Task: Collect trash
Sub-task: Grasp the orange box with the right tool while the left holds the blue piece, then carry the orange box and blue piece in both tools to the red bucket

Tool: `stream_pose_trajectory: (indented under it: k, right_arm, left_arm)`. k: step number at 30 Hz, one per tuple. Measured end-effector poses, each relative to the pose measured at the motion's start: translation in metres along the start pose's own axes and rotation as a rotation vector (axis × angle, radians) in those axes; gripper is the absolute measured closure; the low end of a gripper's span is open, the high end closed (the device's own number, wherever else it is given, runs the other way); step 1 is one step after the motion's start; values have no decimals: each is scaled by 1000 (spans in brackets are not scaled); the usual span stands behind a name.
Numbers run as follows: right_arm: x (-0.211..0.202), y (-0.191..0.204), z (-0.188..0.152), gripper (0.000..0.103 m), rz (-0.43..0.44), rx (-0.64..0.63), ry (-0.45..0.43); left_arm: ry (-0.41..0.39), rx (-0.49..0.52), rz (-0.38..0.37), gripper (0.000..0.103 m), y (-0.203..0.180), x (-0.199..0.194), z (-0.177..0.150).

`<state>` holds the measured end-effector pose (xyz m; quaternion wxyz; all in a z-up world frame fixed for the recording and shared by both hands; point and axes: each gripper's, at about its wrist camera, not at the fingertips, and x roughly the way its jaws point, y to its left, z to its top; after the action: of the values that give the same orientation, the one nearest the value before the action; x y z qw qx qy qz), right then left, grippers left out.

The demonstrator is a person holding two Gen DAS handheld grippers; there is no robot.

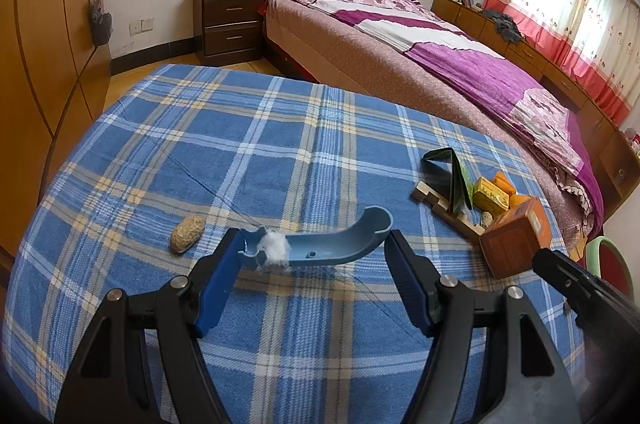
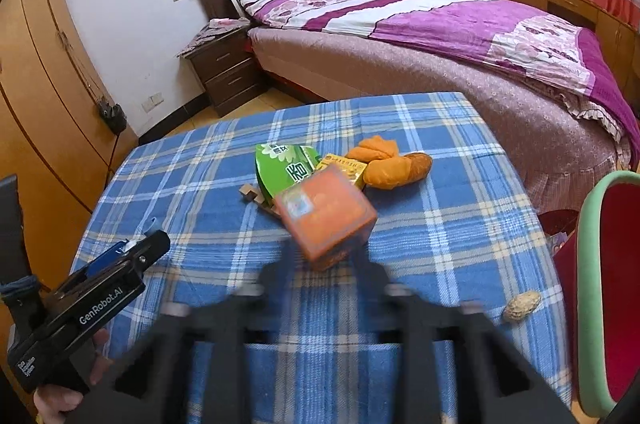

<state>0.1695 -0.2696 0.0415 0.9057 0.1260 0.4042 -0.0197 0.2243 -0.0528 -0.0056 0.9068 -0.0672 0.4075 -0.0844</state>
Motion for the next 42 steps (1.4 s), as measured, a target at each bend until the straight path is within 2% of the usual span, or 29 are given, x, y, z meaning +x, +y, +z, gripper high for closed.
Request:
stream_pose_trajectory:
  k: [1, 12, 14, 15, 19, 28, 35, 42]
  right_arm:
    - [0, -1, 0, 20, -2, -2, -6]
    - [20, 7, 13, 21, -49, -148, 29]
    - [24, 6, 15, 30, -39, -154, 35]
    - [26, 6, 15, 46, -33, -152, 40]
    - [24, 3, 15, 46, -5, -140, 48]
    - [-33, -27, 8, 46, 24, -26, -36]
    - [-89, -71, -3, 46, -17, 86, -109]
    - [-121, -114, -19, 46, -70, 178, -125]
  left_arm:
    - [0, 0, 0, 31, 0, 0, 0]
    - [1, 8, -8, 31, -4, -3, -1]
    - [1, 10, -12, 31, -5, -3, 0]
    - [1, 11, -13, 31, -4, -3, 0]
    - [-2, 16, -7, 31, -5, -3, 0]
    - [-8, 47, -37, 31, -17, -19, -1]
    - [-8, 94, -117, 31, -43, -40, -4]
    - [14, 159, -229, 31, -83, -58, -12]
